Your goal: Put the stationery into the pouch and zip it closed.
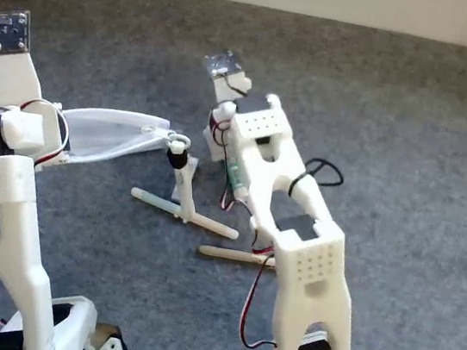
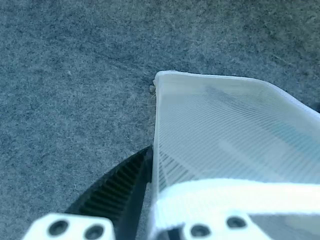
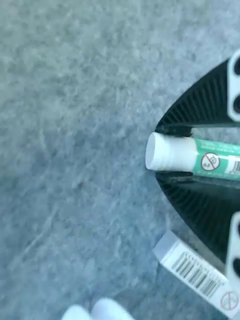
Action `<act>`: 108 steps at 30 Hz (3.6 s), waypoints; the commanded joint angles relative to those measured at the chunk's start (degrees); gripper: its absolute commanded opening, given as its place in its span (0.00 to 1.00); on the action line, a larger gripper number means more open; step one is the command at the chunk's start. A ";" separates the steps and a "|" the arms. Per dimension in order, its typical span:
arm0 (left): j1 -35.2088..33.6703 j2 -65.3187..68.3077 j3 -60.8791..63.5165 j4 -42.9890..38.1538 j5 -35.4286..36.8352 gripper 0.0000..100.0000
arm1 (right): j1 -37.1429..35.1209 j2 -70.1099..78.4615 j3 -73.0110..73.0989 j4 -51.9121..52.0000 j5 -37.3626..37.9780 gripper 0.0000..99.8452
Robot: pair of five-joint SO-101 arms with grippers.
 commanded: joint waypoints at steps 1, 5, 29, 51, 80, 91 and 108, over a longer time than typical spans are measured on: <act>-1.71 1.10 1.19 -0.88 0.44 0.01 | 1.54 2.77 -7.96 6.02 4.13 0.12; -1.71 1.10 1.19 -0.88 0.44 0.01 | 1.54 8.40 -15.25 10.42 4.84 0.11; -1.71 1.10 1.19 -0.88 0.44 0.01 | 1.45 17.80 -36.09 26.68 8.62 0.11; -1.63 1.10 1.19 -0.88 0.44 0.01 | 1.71 17.54 -54.90 34.24 3.60 0.01; -1.36 1.45 1.36 -1.67 0.44 0.01 | -1.71 -23.78 -20.44 34.07 -2.20 0.01; -1.27 1.19 2.33 -2.02 0.44 0.01 | -5.85 -38.73 -9.98 33.98 -8.53 0.01; -1.27 1.19 2.59 -2.02 0.44 0.01 | -14.20 -57.19 -1.54 33.80 -8.70 0.01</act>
